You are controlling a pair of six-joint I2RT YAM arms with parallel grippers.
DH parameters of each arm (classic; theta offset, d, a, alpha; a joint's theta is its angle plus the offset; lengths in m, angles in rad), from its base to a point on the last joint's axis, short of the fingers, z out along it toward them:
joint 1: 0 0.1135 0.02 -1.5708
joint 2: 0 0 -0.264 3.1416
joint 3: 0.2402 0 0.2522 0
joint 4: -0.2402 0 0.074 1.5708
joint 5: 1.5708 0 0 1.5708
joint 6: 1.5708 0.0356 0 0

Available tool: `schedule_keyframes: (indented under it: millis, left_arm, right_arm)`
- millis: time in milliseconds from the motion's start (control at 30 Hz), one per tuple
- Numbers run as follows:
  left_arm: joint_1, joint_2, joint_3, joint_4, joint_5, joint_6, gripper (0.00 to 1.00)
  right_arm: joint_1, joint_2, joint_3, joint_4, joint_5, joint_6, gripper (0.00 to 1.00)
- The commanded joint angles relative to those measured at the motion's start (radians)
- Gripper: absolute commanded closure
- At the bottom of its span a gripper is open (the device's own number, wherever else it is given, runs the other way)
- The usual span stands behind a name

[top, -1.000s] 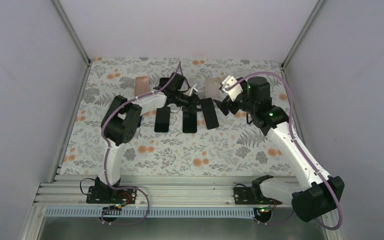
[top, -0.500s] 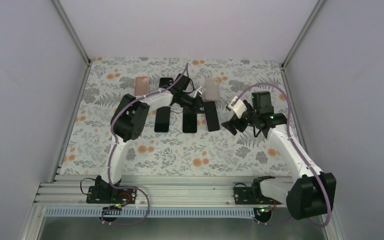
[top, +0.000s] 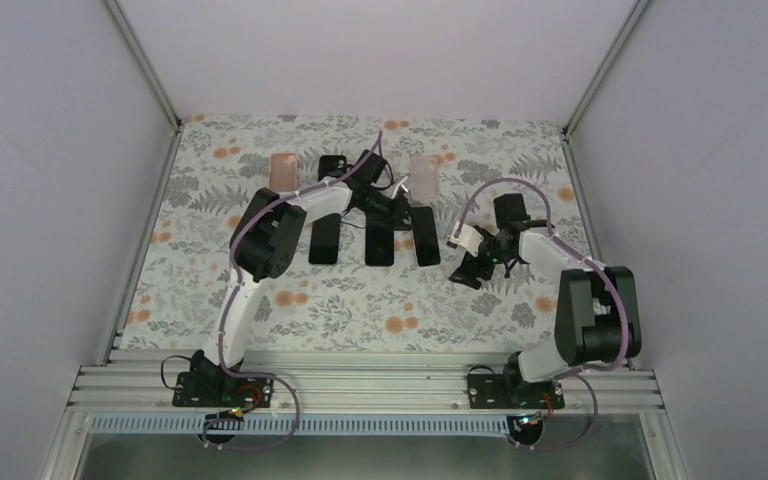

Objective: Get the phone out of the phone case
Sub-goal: Place the phone at the center of the board.

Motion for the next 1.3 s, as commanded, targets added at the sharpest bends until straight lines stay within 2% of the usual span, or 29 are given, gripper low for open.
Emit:
schedule_keyframes:
  millis: [0,467,667,900,1067,1267]
  left_arm:
    - [-0.008,0.019,0.049,-0.008,0.011,0.006,0.89]
    - [-0.013,0.070,0.077,-0.012,0.002,-0.031,0.85]
    - [-0.013,0.090,0.096,-0.026,-0.017,-0.039,0.84]
    - [-0.012,0.096,0.104,-0.038,-0.050,-0.041,0.79]
    - [-0.013,0.096,0.108,-0.058,-0.086,-0.035,0.73]
    - [-0.013,0.084,0.102,-0.078,-0.129,-0.034,0.59]
  right_arm:
    - [-0.009,0.072,0.019,0.055,-0.012,-0.125,0.04]
    - [-0.002,0.241,0.097,0.104,-0.023,-0.192,0.05]
    - [0.037,0.252,0.088,0.120,-0.036,-0.188,0.15]
    - [0.071,0.284,0.091,0.123,-0.037,-0.189,0.20]
    - [0.075,0.300,0.097,0.127,-0.030,-0.186,0.20]
    - [0.075,0.297,0.093,0.125,-0.018,-0.186,0.20]
